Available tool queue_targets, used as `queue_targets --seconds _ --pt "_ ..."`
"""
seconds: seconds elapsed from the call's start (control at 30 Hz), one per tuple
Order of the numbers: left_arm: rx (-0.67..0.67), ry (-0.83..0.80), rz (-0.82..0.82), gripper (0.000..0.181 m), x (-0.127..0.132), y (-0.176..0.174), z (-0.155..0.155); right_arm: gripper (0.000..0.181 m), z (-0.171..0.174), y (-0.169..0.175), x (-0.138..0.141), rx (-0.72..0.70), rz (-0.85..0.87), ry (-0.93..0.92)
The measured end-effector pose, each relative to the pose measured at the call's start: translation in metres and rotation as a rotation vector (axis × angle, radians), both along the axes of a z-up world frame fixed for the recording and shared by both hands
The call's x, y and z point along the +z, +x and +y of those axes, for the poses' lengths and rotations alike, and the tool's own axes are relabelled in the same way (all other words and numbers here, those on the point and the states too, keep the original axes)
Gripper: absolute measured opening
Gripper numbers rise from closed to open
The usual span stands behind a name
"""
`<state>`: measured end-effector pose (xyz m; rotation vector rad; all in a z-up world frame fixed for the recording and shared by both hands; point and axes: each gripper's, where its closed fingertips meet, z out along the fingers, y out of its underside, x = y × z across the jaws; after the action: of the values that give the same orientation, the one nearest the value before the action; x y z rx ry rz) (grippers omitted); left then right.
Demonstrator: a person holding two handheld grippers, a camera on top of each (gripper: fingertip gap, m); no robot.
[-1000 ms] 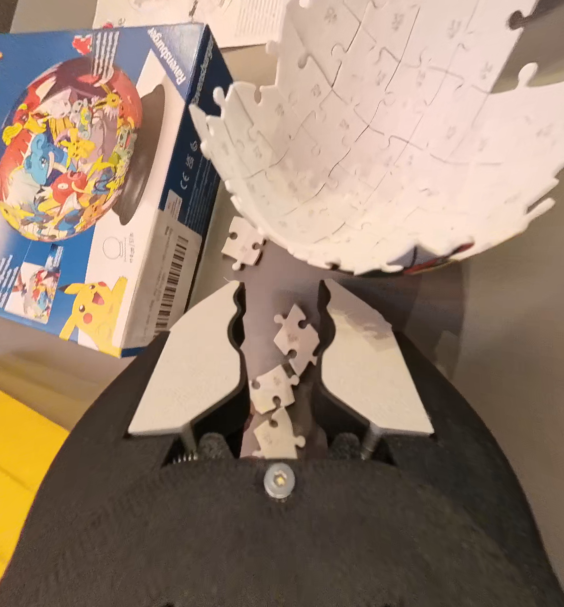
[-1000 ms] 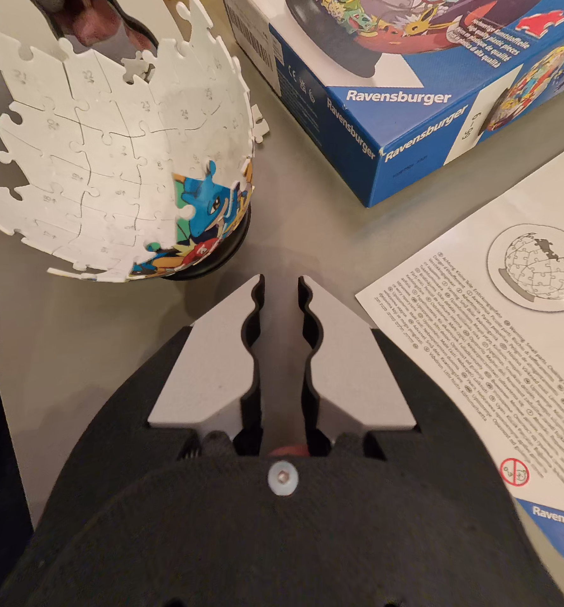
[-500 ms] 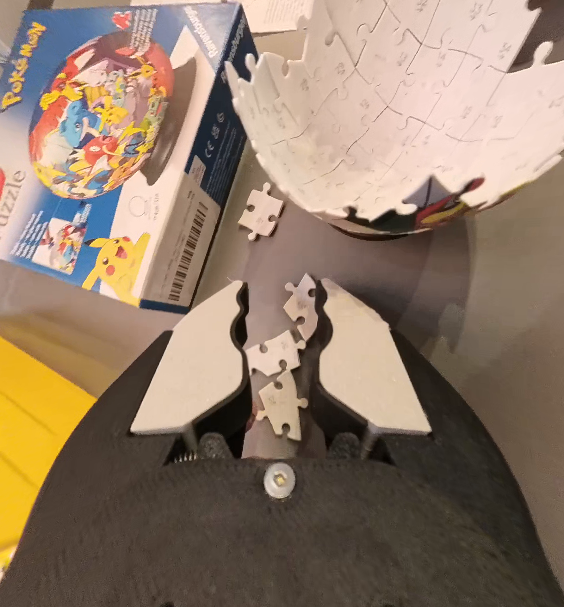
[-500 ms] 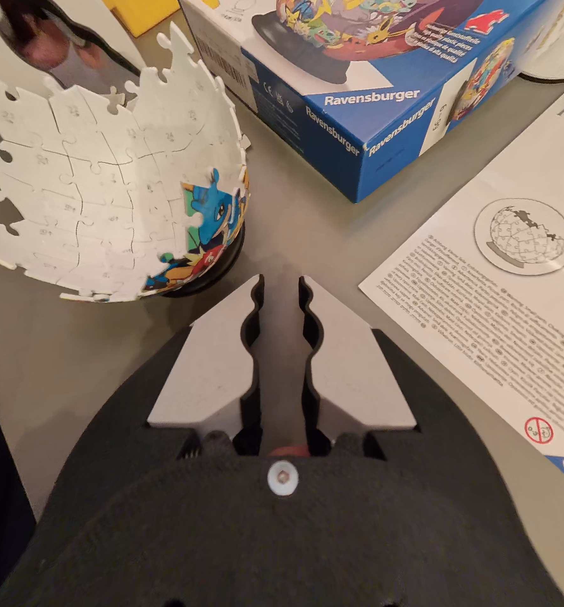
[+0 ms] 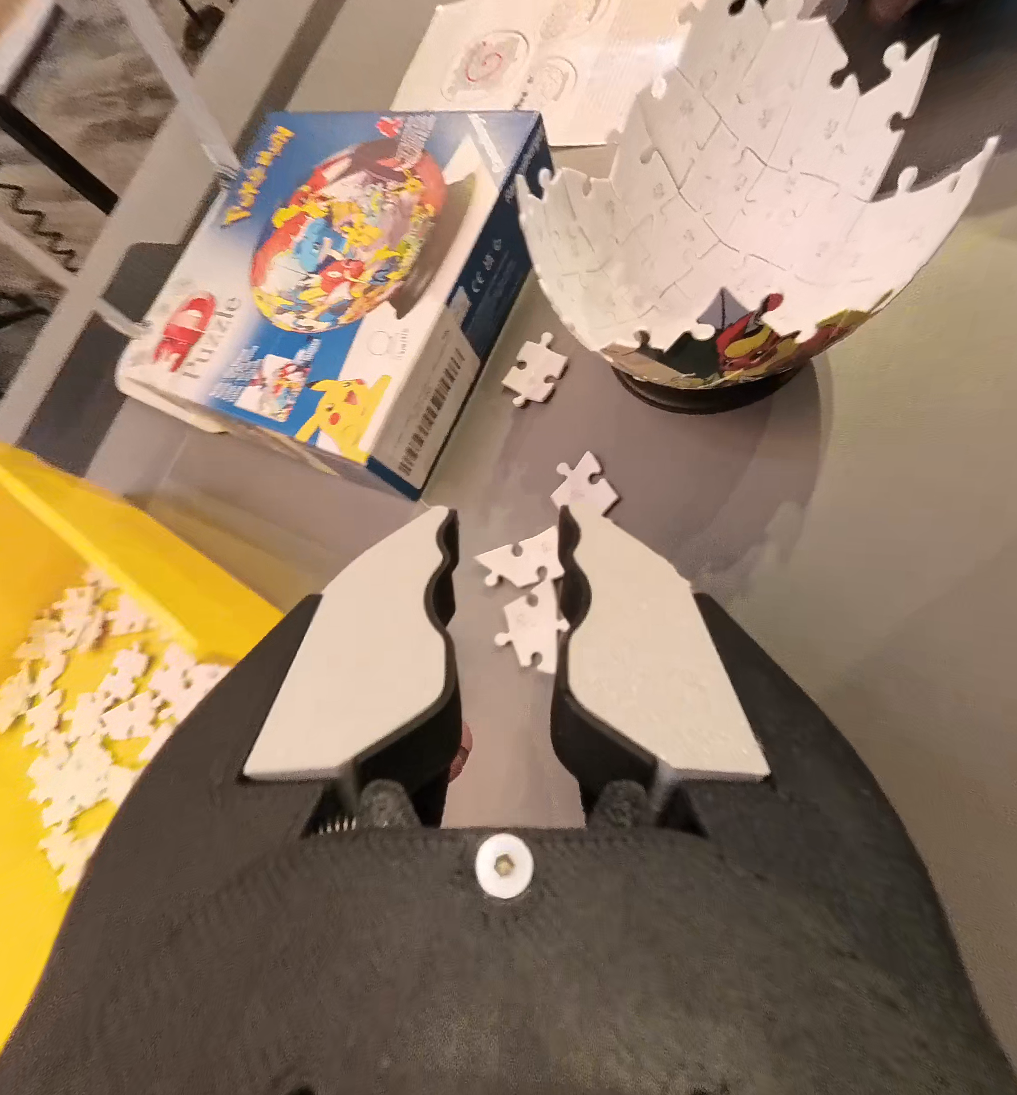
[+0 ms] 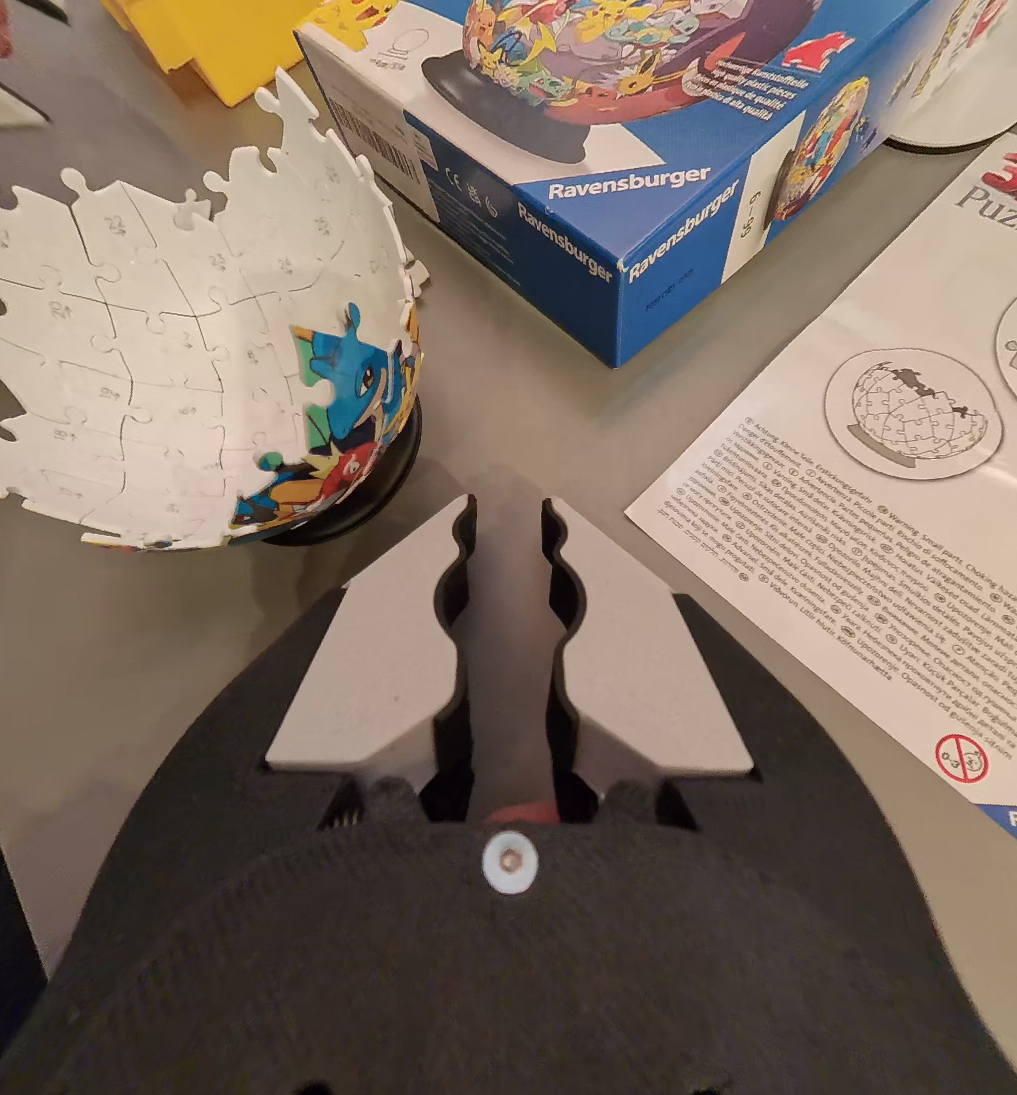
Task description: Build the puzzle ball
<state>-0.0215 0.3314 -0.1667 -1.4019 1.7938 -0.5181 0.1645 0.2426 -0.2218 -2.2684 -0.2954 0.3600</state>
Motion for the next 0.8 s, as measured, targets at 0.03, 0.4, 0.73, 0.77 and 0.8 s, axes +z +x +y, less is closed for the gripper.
queue_targets --seconds 0.03,0.4,0.73,0.77,0.8 --pt "0.003 0.014 -0.015 0.032 0.006 -0.005 0.002 0.021 0.000 0.000 0.000 0.001 0.003 0.001" --pt "0.247 0.100 -0.069 0.030 0.039 -0.097 0.074 0.021 -0.002 -0.001 -0.007 0.010 -0.005 -0.041" --pt "0.378 0.265 0.099 0.025 0.053 -0.165 0.160 0.018 0.001 0.000 -0.007 0.003 0.040 -0.058" --pt "0.381 0.282 0.111 0.025 0.054 -0.167 0.167 0.018 0.001 0.000 -0.007 0.002 0.044 -0.059" --pt "0.382 0.287 0.124 0.024 0.054 -0.169 0.173 0.017 0.001 0.000 -0.007 0.001 0.047 -0.060"
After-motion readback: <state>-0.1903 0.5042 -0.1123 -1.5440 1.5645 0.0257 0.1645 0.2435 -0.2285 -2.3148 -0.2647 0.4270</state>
